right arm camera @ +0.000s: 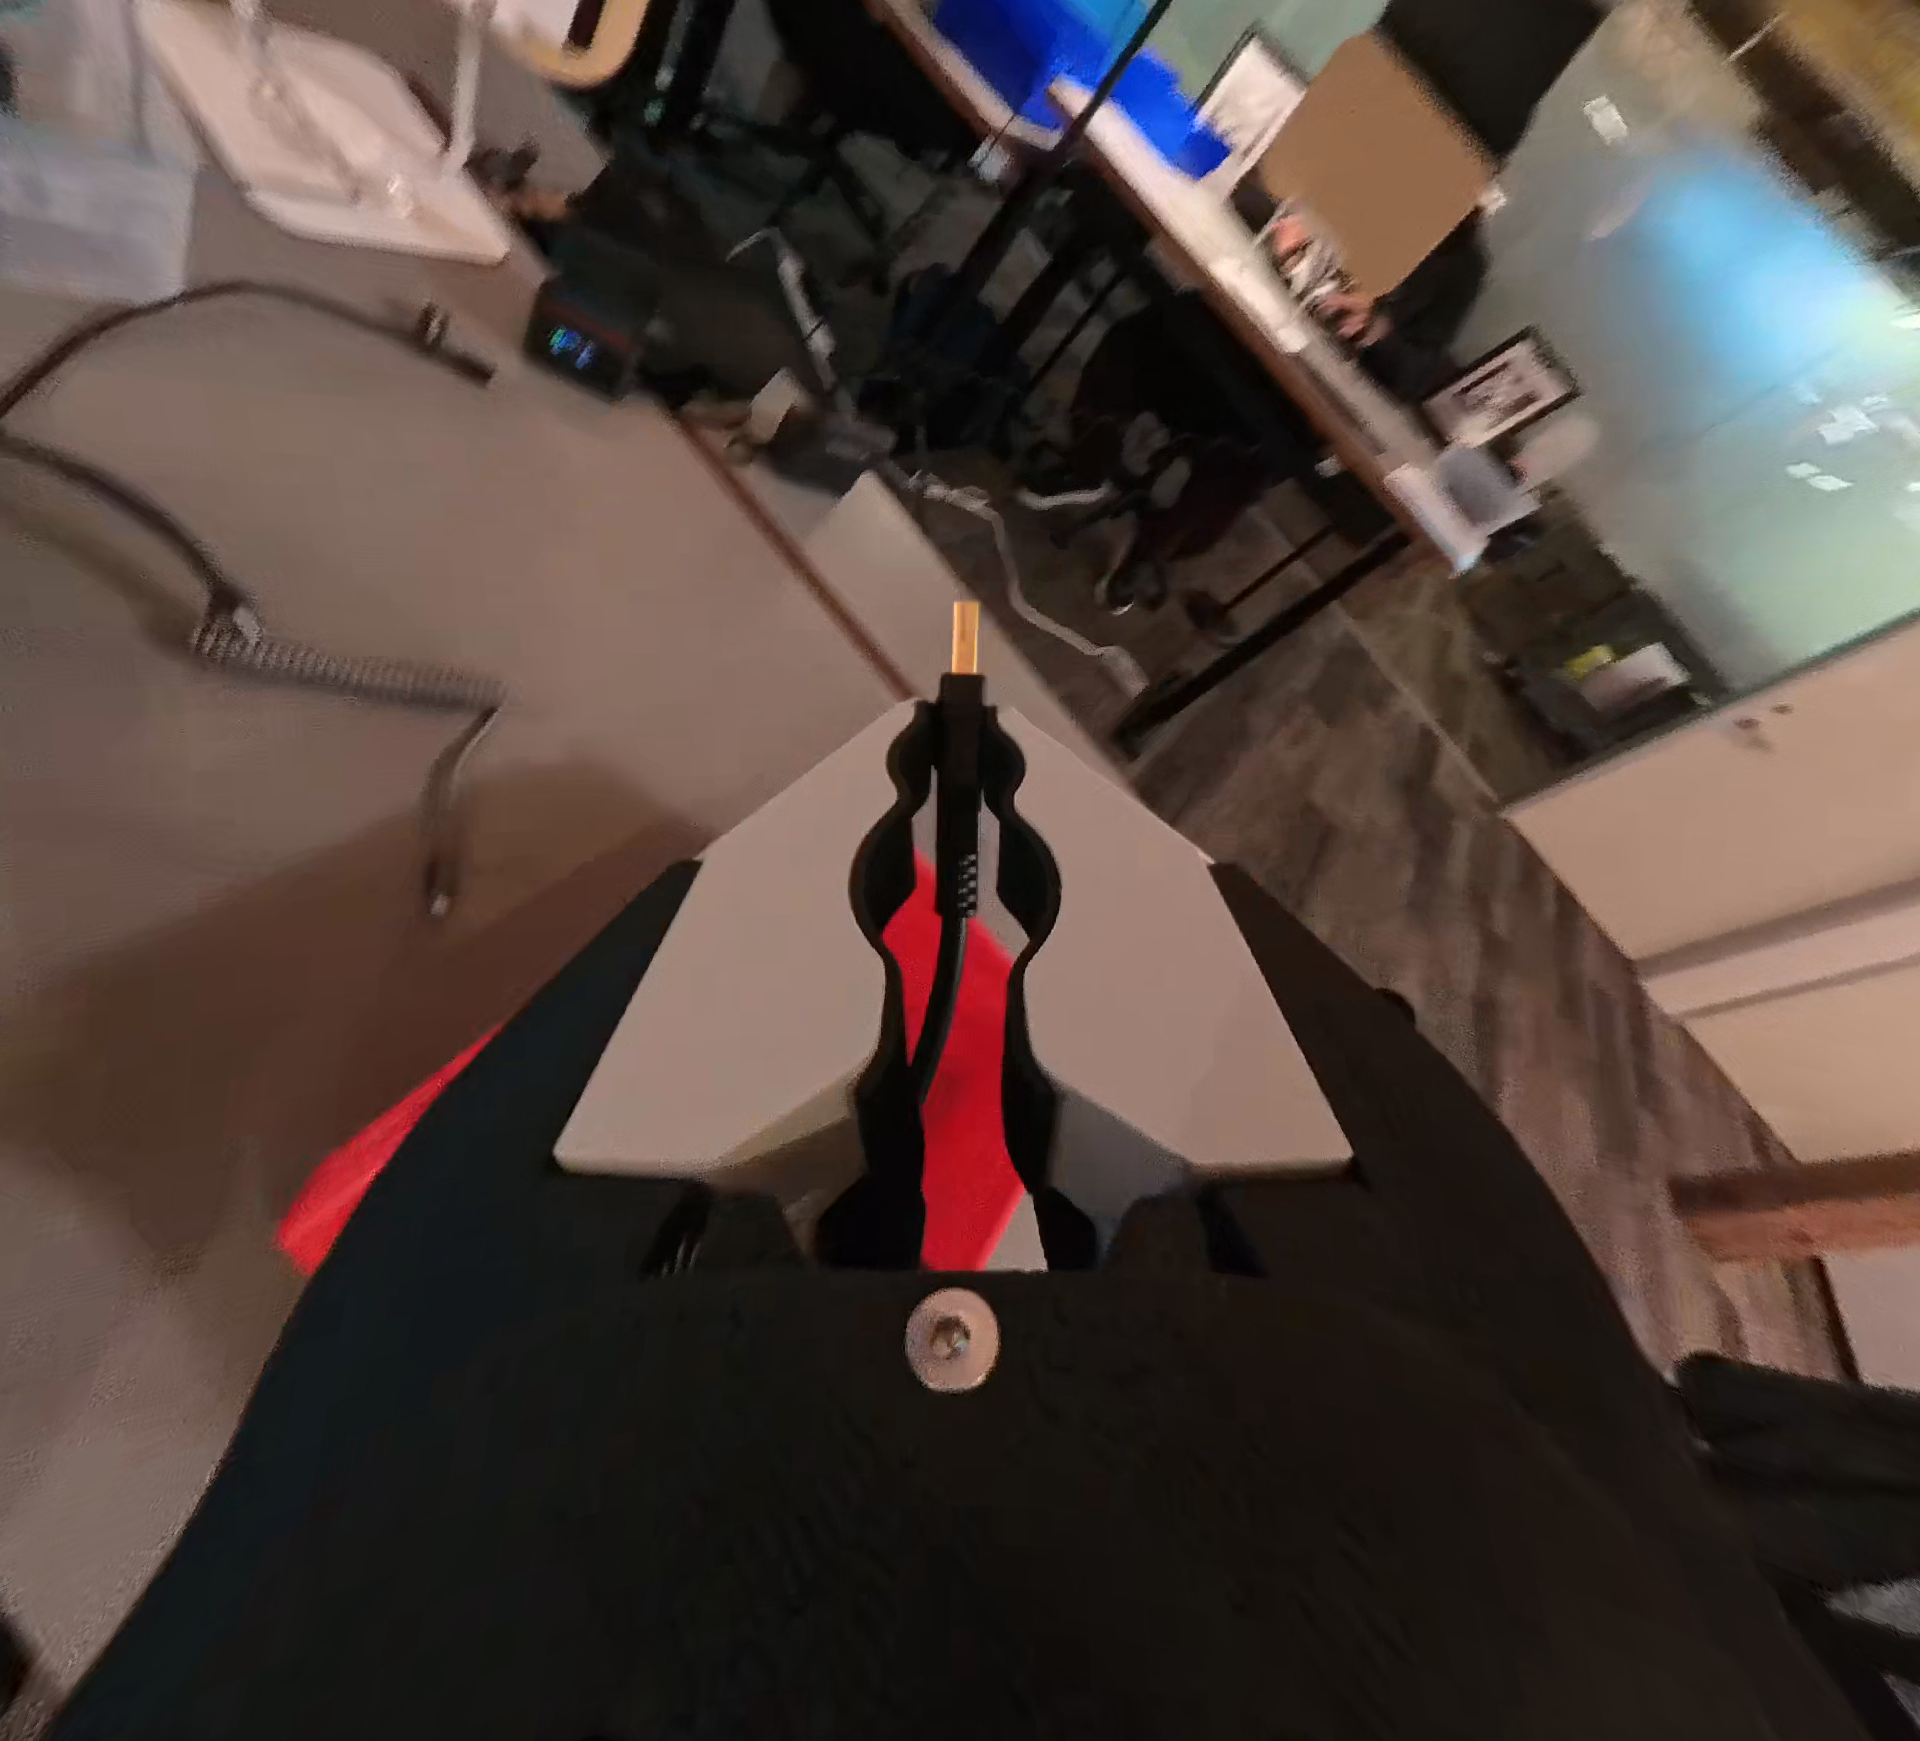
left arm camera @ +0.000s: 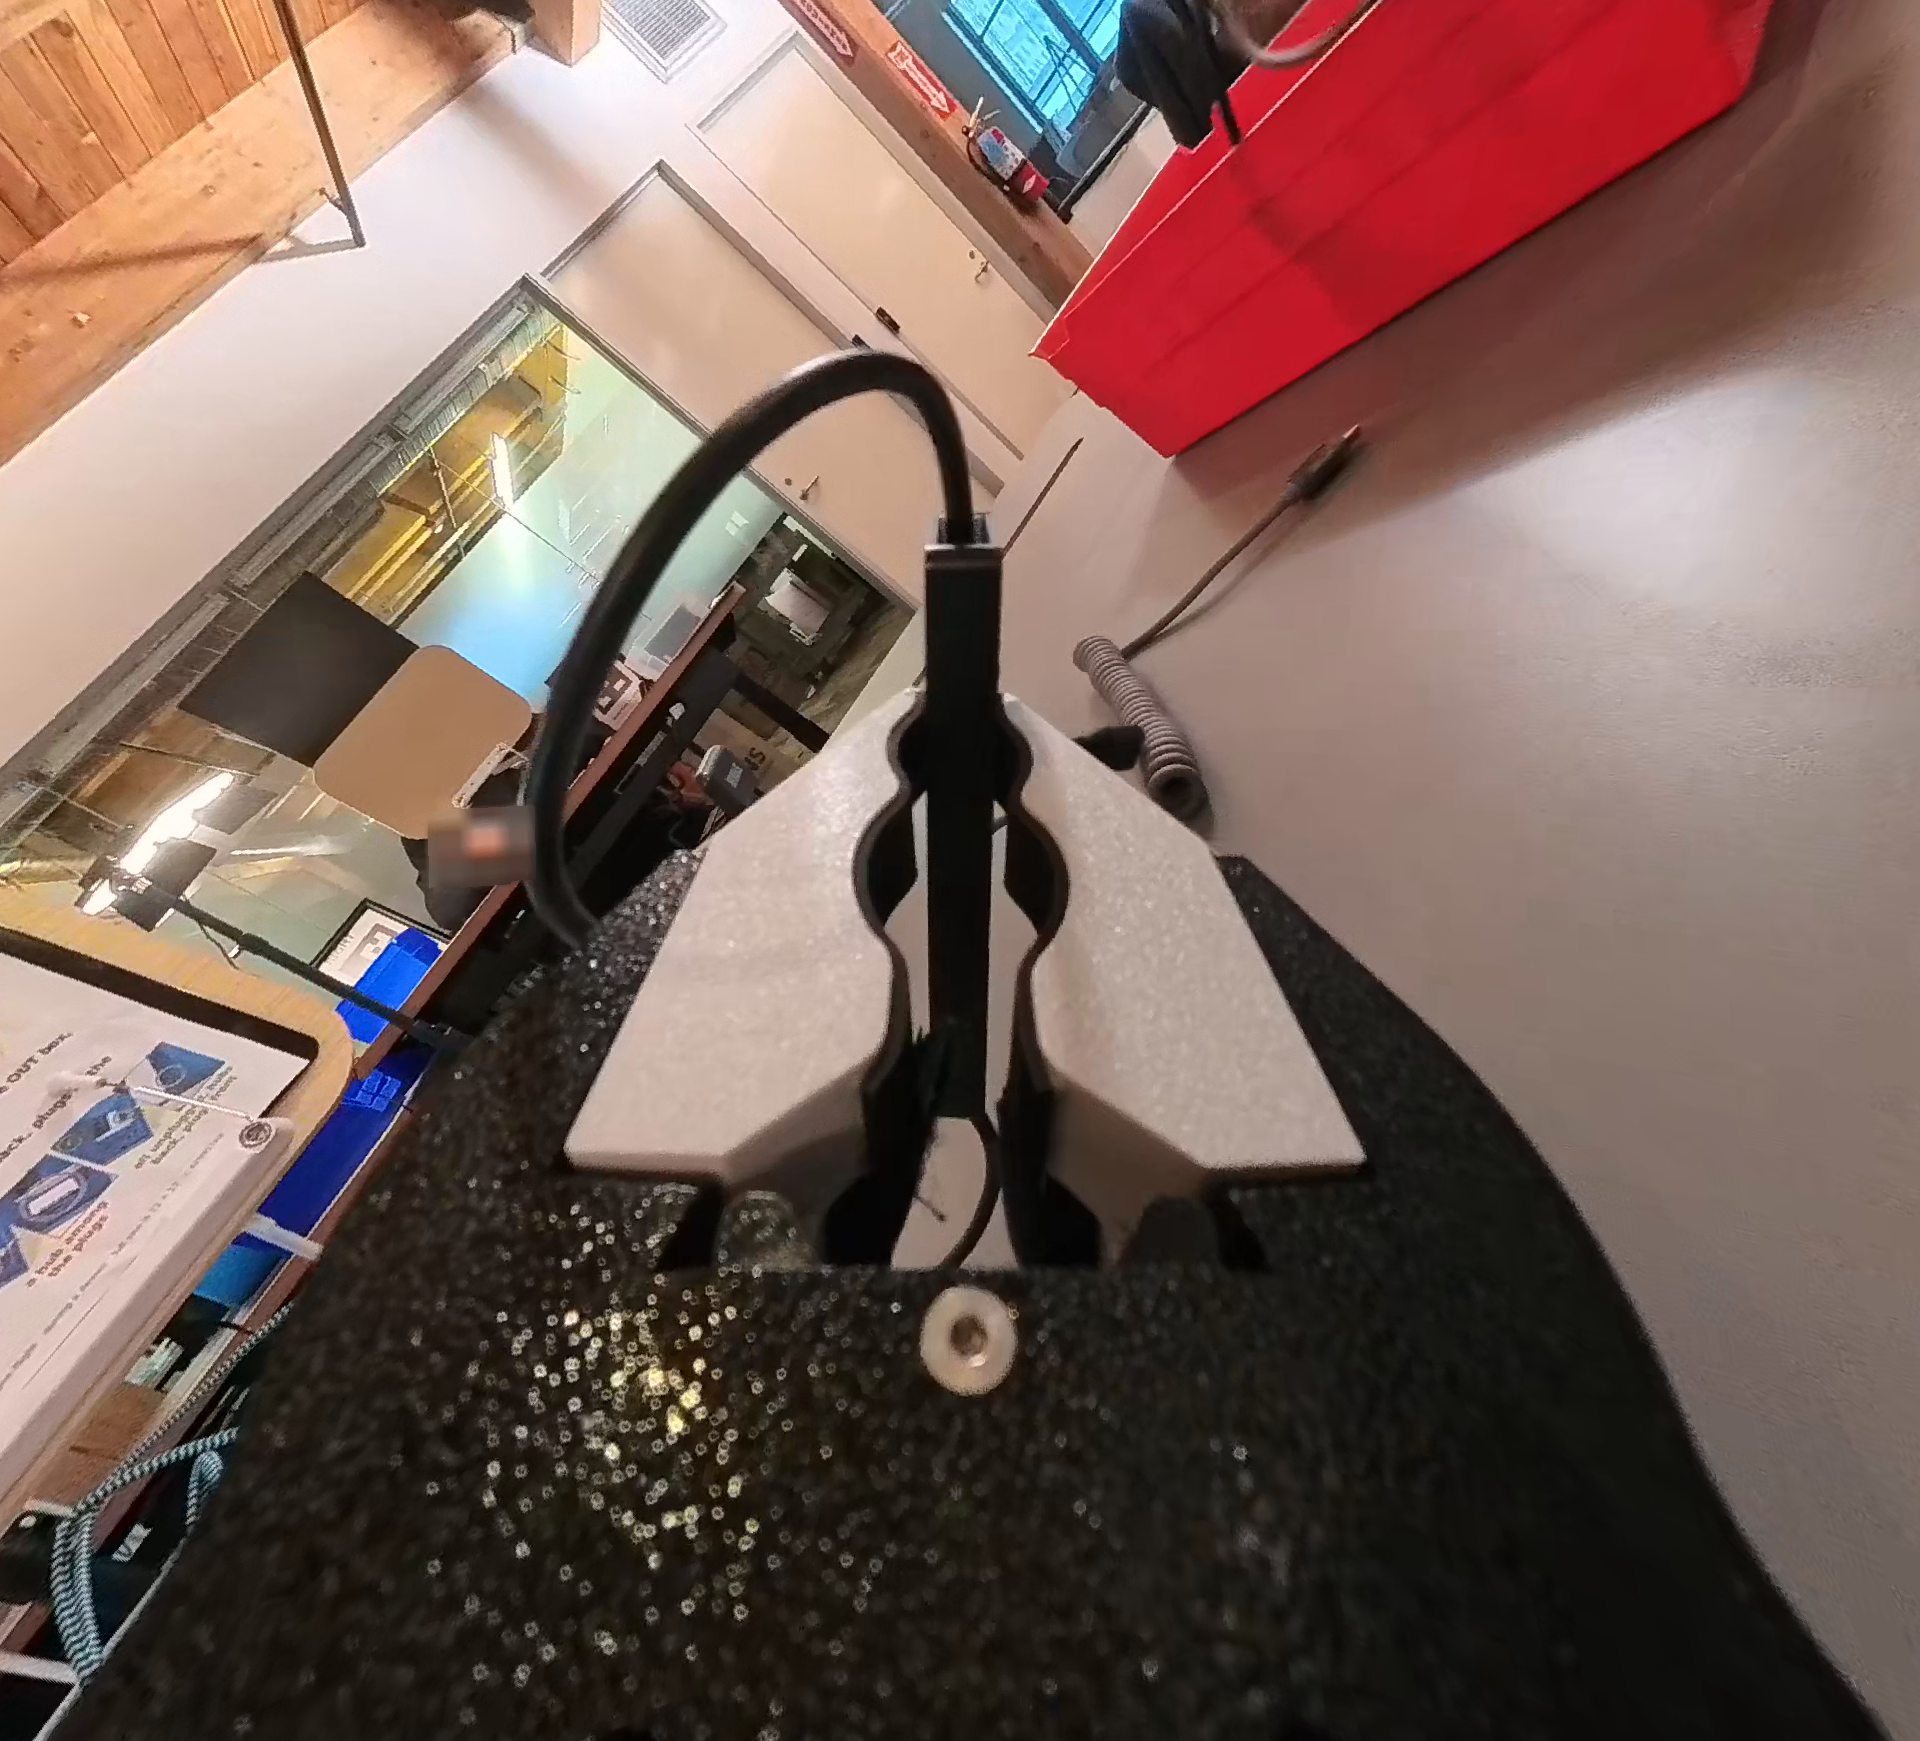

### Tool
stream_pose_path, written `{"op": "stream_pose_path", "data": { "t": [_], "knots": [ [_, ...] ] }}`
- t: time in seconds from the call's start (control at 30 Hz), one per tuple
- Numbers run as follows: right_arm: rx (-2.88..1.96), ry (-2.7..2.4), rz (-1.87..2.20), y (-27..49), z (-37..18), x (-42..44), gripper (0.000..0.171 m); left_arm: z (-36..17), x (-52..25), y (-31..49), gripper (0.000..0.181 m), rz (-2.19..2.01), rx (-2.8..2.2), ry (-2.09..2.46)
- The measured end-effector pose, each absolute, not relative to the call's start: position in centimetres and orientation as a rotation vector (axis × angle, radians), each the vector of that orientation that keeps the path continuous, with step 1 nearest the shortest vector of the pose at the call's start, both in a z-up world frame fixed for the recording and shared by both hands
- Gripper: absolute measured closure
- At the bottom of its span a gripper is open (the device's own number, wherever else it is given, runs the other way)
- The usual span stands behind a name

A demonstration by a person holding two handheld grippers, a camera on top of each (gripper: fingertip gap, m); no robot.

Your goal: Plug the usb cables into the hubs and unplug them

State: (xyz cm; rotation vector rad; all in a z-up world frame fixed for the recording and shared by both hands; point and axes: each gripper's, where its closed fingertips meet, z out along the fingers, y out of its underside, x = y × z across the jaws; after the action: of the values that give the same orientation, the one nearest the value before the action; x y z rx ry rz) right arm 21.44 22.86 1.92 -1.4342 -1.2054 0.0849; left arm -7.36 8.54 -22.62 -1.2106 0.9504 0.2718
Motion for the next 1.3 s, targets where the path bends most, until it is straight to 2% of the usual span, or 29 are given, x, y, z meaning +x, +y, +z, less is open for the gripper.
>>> {"op": "stream_pose_path", "data": {
  "t": [0.13, 0.3, 0.57, 0.67, 0.73, 0.83, 0.9, 0.97, 1.1, 1.2, 1.3],
  "knots": [
    [-1.588, -1.365, 0.088, 23.0, -5.9, 22.0, 0.163, -22.7, -7.2, 8.4, 0.173, 0.274, -1.206, 0.96],
    [-1.78, -1.568, -0.12, 24.4, -14.5, 24.6, 0.163, -22.8, -7.1, 8.4, 0.173, 0.28, -1.204, 0.972],
    [-1.97, -2.062, -0.436, 23.0, -25.1, 27.6, 0.164, -22.9, -6.9, 8.3, 0.173, 0.287, -1.2, 0.983],
    [-2.093, -1.994, -0.334, 22.8, -25.9, 26.7, 0.158, -22.9, -6.9, 8.2, 0.173, 0.285, -1.195, 0.989],
    [-2.215, -1.863, -0.296, 23.4, -24.1, 26.6, 0.133, -22.9, -6.8, 8.1, 0.173, 0.281, -1.192, 0.995],
    [-2.123, -1.685, -0.475, 25.8, -18.0, 26.7, 0.109, -23.0, -7.1, 8.4, 0.173, 0.313, -1.21, 0.984],
    [-1.904, -1.531, -0.785, 27.1, -11.9, 26.2, 0.104, -23.1, -7.2, 8.5, 0.173, 0.32, -1.216, 0.986],
    [-1.6, -1.561, -0.802, 24.7, -9.1, 20.9, 0.102, -23.2, -6.9, 8.3, 0.173, 0.302, -1.213, 1.002],
    [-1.056, -1.864, -0.27, 12.5, -15.1, 5.6, 0.108, -23.3, -5.2, 7.0, 0.173, 0.177, -1.15, 1.075],
    [-0.814, -1.985, -0.119, 7.4, -21.4, 0.0, 0.111, -23.1, -3.4, 4.8, 0.173, -0.03, -1.074, 1.14],
    [-0.771, -2.014, 0.101, 5.4, -25.5, -3.3, 0.121, -23.7, -2.1, 3.4, 0.173, -0.207, -1.067, 1.206]
  ]
}}
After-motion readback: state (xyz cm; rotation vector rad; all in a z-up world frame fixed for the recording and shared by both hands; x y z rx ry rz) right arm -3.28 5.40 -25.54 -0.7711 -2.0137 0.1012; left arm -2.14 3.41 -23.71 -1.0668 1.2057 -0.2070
